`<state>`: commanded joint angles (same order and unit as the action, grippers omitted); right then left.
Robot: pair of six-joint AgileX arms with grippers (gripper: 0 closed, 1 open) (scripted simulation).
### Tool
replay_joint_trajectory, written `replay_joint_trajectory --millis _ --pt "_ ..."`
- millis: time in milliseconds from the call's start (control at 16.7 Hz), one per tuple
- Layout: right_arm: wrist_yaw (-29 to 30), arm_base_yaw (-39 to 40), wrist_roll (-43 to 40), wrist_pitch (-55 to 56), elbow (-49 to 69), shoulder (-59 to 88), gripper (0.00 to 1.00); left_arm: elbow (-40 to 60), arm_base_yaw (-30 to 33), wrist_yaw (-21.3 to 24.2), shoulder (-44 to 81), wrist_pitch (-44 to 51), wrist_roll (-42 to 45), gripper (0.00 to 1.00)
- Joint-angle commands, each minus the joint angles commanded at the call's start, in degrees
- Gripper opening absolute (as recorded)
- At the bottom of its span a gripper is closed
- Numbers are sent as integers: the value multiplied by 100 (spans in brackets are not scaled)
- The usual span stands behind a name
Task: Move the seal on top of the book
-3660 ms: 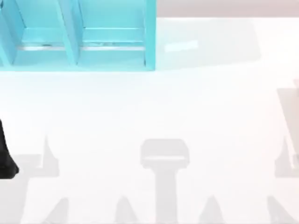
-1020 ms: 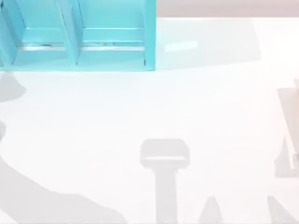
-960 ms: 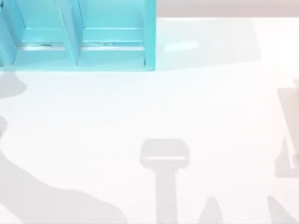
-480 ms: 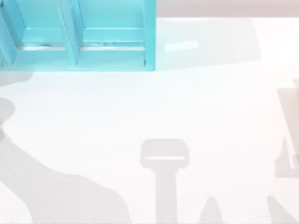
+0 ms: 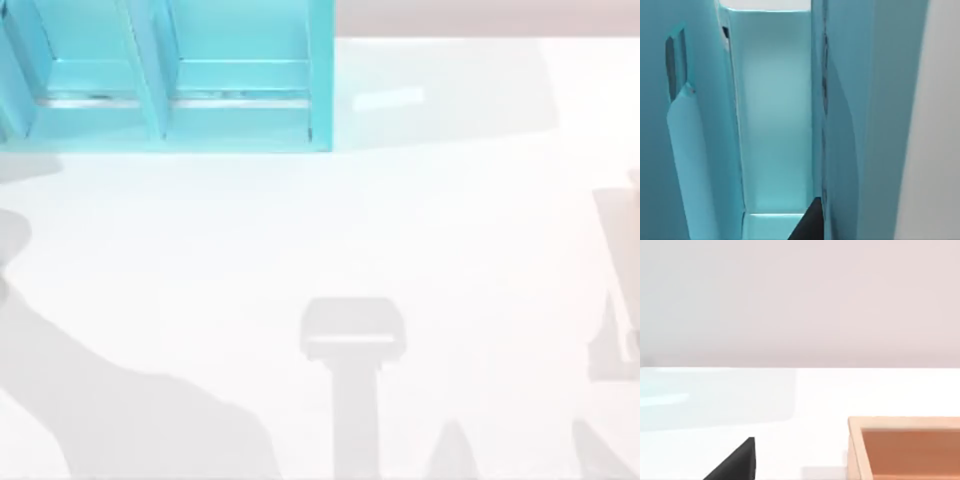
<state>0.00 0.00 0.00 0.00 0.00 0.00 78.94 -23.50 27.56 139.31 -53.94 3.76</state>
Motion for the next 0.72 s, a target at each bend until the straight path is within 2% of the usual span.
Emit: replay_joint_trajectory --millis 360,720 --pt "0 0 0 0 0 0 100 0 0 0 0 0 0 2" --pt "0 0 0 0 0 0 100 0 0 0 0 0 0 0"
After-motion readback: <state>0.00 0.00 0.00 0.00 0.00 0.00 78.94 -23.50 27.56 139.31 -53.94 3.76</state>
